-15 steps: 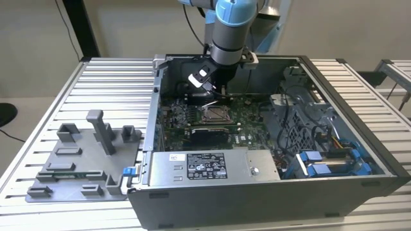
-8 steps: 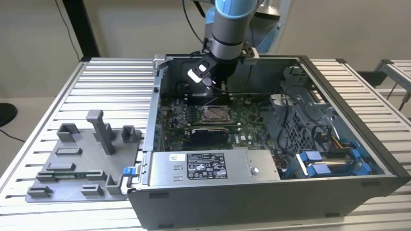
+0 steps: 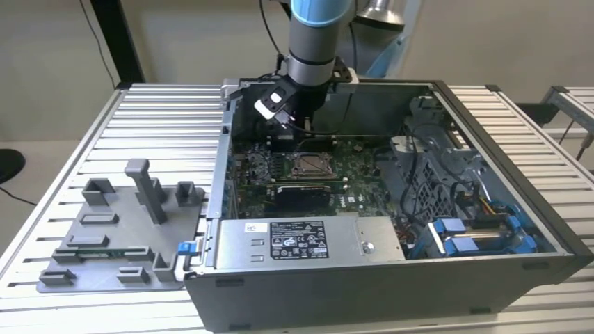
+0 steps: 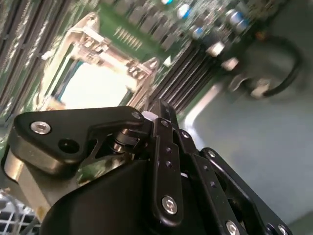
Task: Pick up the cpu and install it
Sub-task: 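Close the cpu cover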
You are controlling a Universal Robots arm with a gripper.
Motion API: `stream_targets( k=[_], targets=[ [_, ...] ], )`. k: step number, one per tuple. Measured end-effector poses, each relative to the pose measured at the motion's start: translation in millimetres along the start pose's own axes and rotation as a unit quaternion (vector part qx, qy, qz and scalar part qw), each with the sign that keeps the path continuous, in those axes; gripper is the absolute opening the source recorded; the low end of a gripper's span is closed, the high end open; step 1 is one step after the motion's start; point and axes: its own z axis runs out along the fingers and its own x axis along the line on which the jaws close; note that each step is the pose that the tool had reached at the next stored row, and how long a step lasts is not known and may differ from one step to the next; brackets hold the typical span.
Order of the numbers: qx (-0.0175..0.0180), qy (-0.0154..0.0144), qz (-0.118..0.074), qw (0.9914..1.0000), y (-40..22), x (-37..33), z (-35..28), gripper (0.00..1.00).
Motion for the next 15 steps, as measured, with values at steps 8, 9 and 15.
stream_targets(
  k=[8,9,15],
  targets=[
    [-0.0012,-0.0002,0.000,1.00000,-15.0,1.8,-0.7,0.00],
    [-0.0016,-0.0001,0.000,1.00000,-15.1,1.8,-2.3,0.00],
    [-0.0038,-0.0004,-0.001,0.99999,-15.8,-5.5,-5.8,0.00]
  ],
)
